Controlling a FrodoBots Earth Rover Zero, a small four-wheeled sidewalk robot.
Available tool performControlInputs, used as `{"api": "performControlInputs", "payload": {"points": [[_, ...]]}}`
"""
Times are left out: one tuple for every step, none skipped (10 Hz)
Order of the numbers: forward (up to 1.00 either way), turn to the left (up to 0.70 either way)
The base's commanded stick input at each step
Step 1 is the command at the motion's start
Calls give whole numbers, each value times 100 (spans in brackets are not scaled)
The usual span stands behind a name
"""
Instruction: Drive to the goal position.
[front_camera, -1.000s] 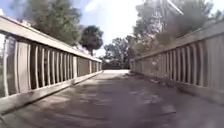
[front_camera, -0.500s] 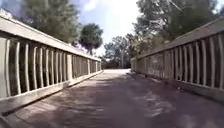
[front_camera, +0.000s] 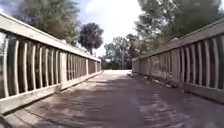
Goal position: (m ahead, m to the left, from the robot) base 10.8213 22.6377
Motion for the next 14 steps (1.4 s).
{"api": "performControlInputs", "payload": {"points": [[70,0],[70,0],[70,0],[70,0],[70,0],[70,0],[70,-21],[70,-35],[70,-35],[70,-31],[70,0],[70,0],[70,0],[70,0]]}}
